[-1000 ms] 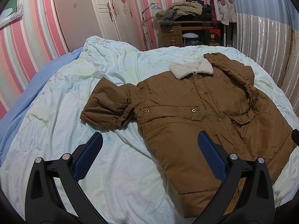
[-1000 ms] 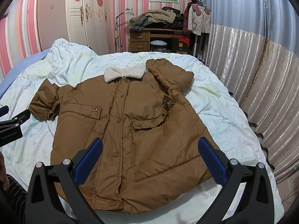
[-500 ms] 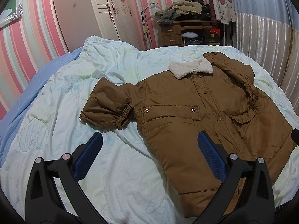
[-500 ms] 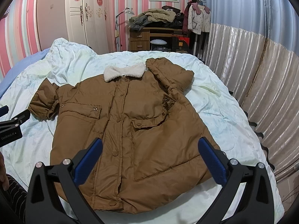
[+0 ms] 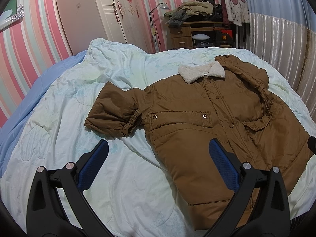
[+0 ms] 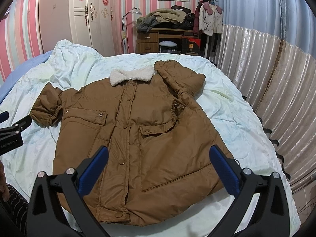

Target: Fold large clothes

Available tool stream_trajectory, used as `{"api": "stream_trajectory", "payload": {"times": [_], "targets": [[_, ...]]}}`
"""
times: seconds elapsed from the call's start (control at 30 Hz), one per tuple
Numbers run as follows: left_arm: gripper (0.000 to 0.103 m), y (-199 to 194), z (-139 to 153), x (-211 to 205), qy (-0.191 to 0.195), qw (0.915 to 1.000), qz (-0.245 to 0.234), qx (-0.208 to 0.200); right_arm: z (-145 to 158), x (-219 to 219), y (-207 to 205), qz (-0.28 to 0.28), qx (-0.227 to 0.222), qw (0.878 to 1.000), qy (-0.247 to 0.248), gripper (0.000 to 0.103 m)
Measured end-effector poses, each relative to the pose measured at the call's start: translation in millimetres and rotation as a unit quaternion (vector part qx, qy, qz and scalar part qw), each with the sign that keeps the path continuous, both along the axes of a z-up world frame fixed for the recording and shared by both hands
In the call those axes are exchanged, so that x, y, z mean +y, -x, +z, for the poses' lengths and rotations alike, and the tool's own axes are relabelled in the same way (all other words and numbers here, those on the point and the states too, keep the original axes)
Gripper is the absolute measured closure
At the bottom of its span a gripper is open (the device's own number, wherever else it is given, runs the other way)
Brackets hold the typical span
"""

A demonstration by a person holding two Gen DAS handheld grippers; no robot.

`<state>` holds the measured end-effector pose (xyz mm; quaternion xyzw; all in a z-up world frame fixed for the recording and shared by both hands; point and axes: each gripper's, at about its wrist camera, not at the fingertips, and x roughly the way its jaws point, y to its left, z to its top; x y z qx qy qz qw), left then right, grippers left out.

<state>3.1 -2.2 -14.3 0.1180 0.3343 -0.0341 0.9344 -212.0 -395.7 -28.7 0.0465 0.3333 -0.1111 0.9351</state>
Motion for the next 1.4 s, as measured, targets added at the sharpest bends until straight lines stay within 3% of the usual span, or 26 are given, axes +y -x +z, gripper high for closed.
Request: {"api": "stream_trajectory", "payload": {"times": [1.17, 1.4], "targets": [[0.003, -5.0, -3.2, -2.2, -0.009, 0.9999, -0.008, 0.012, -9.5, -0.3, 3.0, 0.003, 0.004, 1.0, -0.001, 0.001], [0.003, -5.3, -4.5, -5.2, -0.012, 0.9997, -0.012, 0.015, -9.9, 5.4, 3.7, -0.005, 0.003, 1.0, 0.017, 0.001]]}}
